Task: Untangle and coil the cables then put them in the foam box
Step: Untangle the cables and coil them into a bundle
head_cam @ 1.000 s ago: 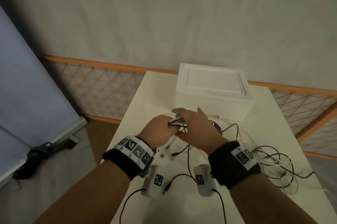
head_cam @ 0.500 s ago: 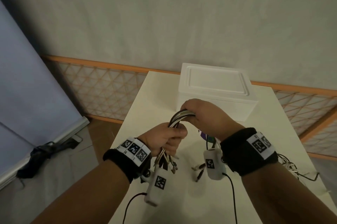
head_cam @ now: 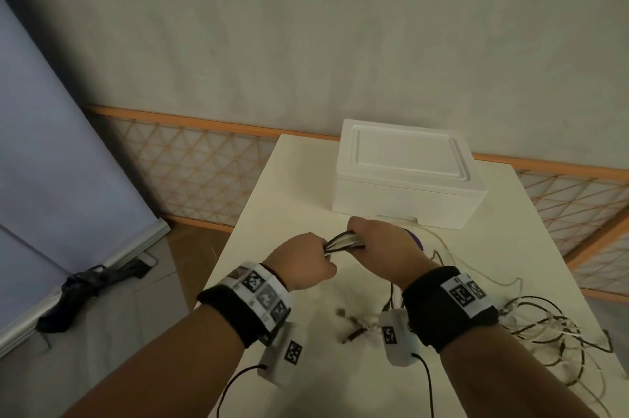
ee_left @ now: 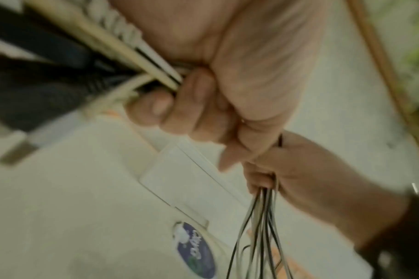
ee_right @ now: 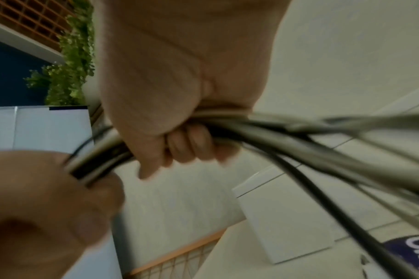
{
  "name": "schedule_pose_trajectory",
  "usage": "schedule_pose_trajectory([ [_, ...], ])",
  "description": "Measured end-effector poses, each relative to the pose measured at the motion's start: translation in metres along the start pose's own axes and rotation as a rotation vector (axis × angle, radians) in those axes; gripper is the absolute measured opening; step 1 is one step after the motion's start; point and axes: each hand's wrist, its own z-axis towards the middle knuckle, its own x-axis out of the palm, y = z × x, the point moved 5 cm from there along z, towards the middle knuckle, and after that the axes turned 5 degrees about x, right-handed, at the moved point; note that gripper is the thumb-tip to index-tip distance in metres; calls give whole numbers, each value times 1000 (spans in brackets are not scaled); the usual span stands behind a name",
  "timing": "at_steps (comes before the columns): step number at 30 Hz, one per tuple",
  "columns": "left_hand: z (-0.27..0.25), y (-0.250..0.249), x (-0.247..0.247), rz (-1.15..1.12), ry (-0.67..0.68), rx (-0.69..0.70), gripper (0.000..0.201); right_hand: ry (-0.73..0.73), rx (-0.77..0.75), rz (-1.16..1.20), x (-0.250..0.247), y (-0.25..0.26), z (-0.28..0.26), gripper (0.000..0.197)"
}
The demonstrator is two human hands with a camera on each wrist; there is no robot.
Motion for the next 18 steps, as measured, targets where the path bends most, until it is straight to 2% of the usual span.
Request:
schedule_pose_trajectory([
  [2,0,-4,-1,288,-96,4,12,43,-78,-23,7,12,-2,46],
  [4,2,-9,5,453,-132,62,24,69,-208,-94,16,35,-8,75],
  [6,5,-10,10,484,-160,68,31,69,-215,-172,28,49,-11,81],
  [8,5,-9,12,506,-179,65,27,35,-149,-227,35,45,-8,69],
  [12,2,-13,13,523,-153,71,26,25,-27,-248,32,35,-3,29],
  [15,3,-13,9,555,-128,20,19,107,36,-292,36,35,2,21],
  [18,6,-7,14,612,-81,-1,19,152,70,-318,45,31,8,22],
])
